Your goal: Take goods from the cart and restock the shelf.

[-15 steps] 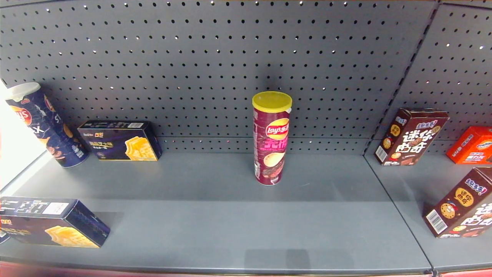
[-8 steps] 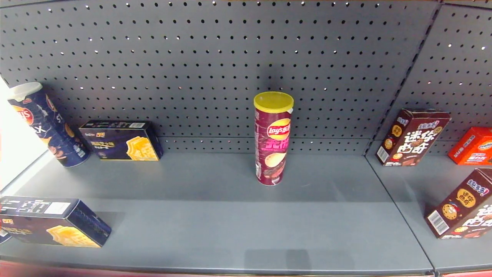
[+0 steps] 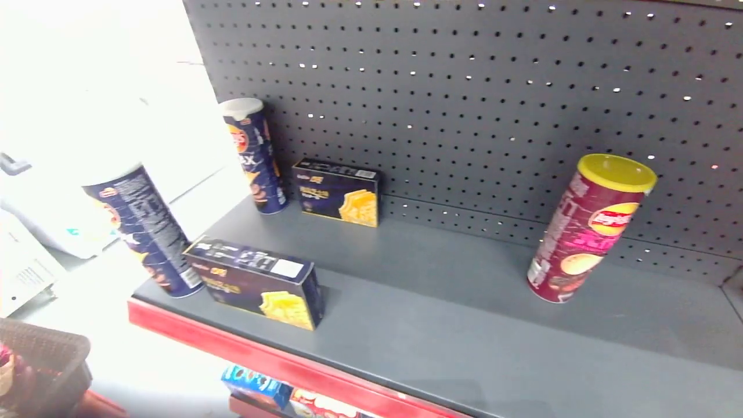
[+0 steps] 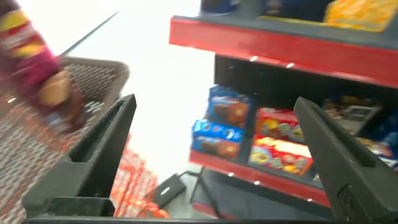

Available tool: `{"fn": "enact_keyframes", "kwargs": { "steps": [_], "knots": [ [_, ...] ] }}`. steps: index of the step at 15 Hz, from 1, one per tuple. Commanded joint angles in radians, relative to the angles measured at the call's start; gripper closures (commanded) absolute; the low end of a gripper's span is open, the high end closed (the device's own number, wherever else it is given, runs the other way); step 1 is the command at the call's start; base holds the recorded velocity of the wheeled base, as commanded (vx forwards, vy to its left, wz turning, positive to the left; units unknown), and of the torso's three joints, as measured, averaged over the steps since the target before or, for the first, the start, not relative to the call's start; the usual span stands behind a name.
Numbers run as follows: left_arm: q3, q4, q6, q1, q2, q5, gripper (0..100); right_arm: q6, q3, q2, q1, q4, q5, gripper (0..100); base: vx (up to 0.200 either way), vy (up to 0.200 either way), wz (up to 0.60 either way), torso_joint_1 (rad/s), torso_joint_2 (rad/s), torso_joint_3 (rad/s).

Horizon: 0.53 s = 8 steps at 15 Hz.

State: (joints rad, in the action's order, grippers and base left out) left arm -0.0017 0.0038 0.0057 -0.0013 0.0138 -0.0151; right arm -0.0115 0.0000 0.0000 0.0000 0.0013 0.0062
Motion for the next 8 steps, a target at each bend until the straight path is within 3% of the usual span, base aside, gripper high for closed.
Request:
{"fn": "enact_keyframes", "kwargs": {
  "steps": [1,8],
  "knots": [
    [0.000,0.001,0.000,0.000,0.002,0.000,0,-0.001,0.000,0.000,0.000,-0.001,0.000,0,0.000,0.000,0.60,-0.007,0.00,0.002],
    [0.000,0.001,0.000,0.000,0.002,0.000,0,0.002,0.000,0.000,0.000,0.000,0.000,0,0.000,0.000,0.60,0.003,0.00,-0.001]
  ]
}}
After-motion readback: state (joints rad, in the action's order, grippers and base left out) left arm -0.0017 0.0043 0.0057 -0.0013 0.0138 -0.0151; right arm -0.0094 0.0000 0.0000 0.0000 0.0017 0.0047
